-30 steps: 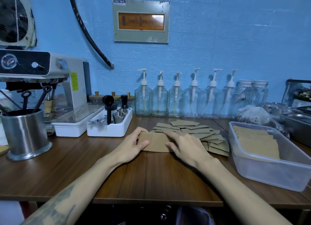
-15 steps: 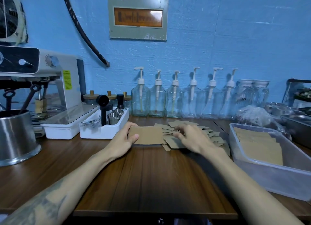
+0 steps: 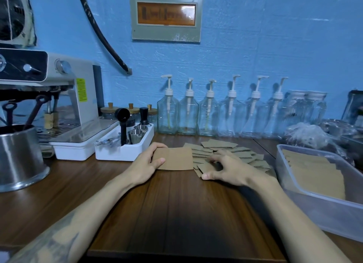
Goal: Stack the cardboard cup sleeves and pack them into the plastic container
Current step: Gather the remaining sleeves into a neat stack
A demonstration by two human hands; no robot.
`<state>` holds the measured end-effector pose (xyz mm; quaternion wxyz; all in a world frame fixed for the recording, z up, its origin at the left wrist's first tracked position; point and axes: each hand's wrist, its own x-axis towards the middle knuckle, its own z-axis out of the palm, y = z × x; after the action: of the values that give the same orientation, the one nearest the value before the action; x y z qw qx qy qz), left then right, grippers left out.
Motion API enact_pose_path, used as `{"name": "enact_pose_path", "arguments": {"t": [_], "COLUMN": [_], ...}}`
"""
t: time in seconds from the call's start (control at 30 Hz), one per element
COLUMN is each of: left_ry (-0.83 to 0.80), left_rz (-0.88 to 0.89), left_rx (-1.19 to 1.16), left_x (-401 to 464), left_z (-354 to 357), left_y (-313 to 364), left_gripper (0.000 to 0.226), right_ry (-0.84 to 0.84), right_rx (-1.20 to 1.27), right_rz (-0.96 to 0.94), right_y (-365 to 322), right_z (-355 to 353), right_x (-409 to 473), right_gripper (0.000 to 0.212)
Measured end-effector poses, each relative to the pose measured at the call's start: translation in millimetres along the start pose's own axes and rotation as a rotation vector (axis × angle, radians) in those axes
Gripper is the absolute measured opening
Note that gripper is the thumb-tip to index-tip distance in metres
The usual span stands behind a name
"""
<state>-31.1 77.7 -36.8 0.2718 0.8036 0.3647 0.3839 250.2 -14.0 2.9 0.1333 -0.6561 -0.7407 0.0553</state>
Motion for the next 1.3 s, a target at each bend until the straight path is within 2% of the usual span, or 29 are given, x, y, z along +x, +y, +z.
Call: {"name": "enact_pose_path", "arguments": {"t": [0.27,0.43,0.83,1.0,1.17,1.3], "left_ry": [-0.025,-0.06,-0.079,-0.103,-0.092,-0.101], "left_rz": [-0.013,-0.015,-0.027,-0.014,-0.019,-0.019], "left_rx": [0.033,0.064,0.101,0.088,0.064,0.045], "left_x": [-6,-9,-9,-10,-11,-12], "left_z": [0,0,1,1,2,2], "left_y": [7,10,10,12,17,19], "left_gripper": [0.028,0.031,0.031,0.034,0.033,0.029], "right_ry": [-0.054,-0.113,-0.029,0.109,0.198,0.308], "right_rx": [0.141,0.193,0.175,0.301,0.629,0.808], "right_rz": [-0.007,0.004,-0.015,-0.099,-0.142,-0.236], "right_y": [2,2,-14,-24,-35,-38], "right_z": [-9,-12,0,-2,-5,-6], "right_x": [-9,-10,-5,-7,-5,-1], "right_gripper": [0.085,0.078,0.087,0.072,0.064,0.04]}}
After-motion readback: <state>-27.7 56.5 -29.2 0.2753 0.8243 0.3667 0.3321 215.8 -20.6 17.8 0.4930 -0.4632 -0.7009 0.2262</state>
